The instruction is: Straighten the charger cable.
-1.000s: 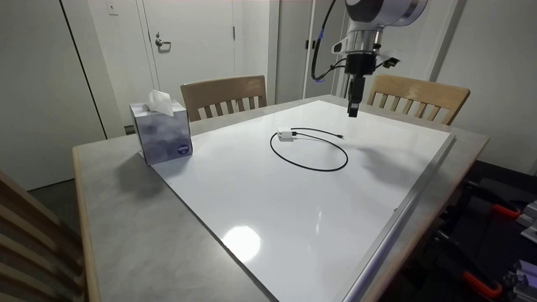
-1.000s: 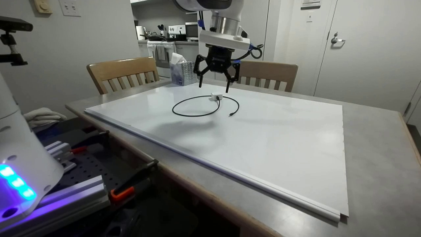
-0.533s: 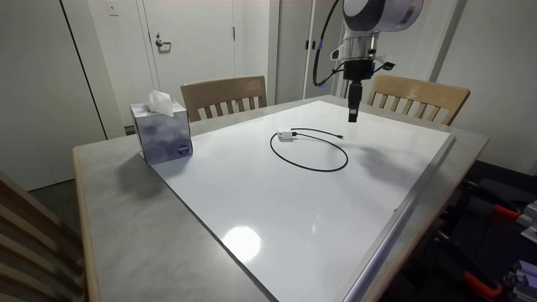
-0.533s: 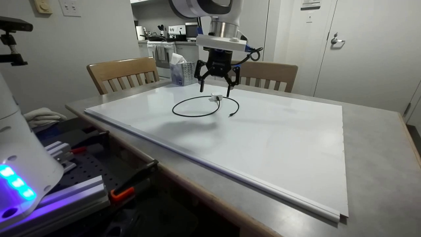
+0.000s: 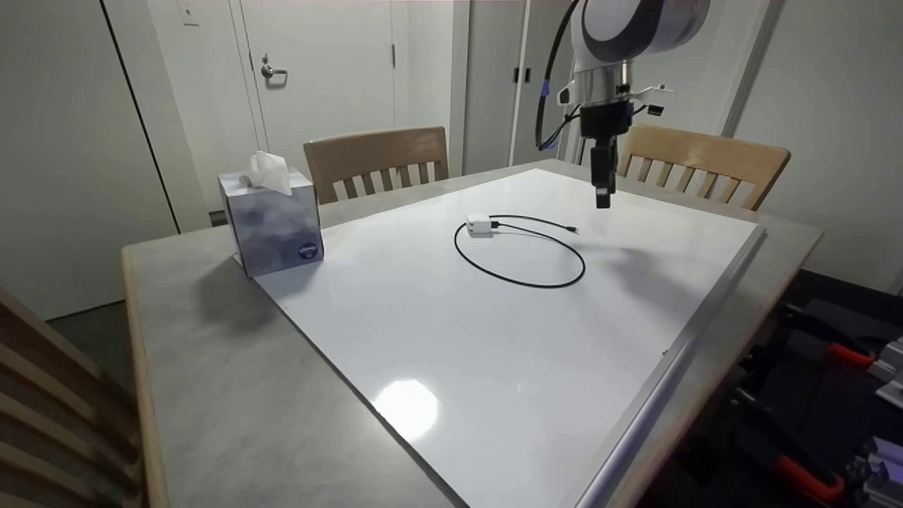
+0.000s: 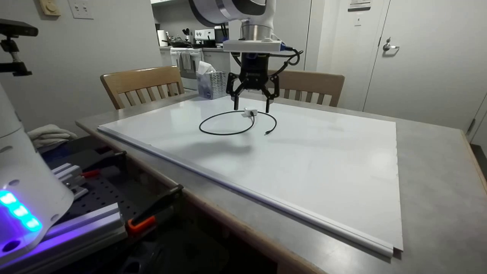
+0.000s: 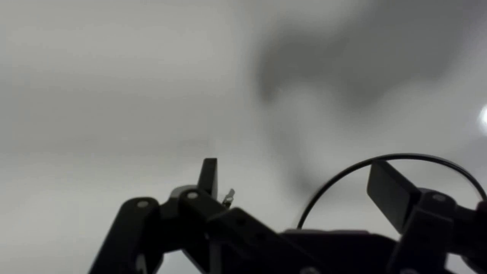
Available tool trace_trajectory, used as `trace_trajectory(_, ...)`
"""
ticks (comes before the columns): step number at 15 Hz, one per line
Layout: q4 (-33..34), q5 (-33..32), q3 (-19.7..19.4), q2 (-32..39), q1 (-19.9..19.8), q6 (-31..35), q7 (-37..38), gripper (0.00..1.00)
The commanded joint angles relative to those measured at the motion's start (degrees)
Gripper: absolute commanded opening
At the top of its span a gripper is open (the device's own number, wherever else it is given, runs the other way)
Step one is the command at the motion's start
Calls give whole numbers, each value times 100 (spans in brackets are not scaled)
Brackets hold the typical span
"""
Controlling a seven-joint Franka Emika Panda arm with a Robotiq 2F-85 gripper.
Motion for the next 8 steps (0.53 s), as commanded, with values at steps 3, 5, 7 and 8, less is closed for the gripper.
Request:
trace_trajectory(3,107,-655,2,244,-28,-5,673,100)
trace_trajectory(5,-250,-717,-18,175,-112,1059,783,100)
trace_trajectory(7,-487,-842,-115,210,-97,1981,997,100)
trace_trajectory(8,-548,-917,-184,236,-69,2267,1125,100)
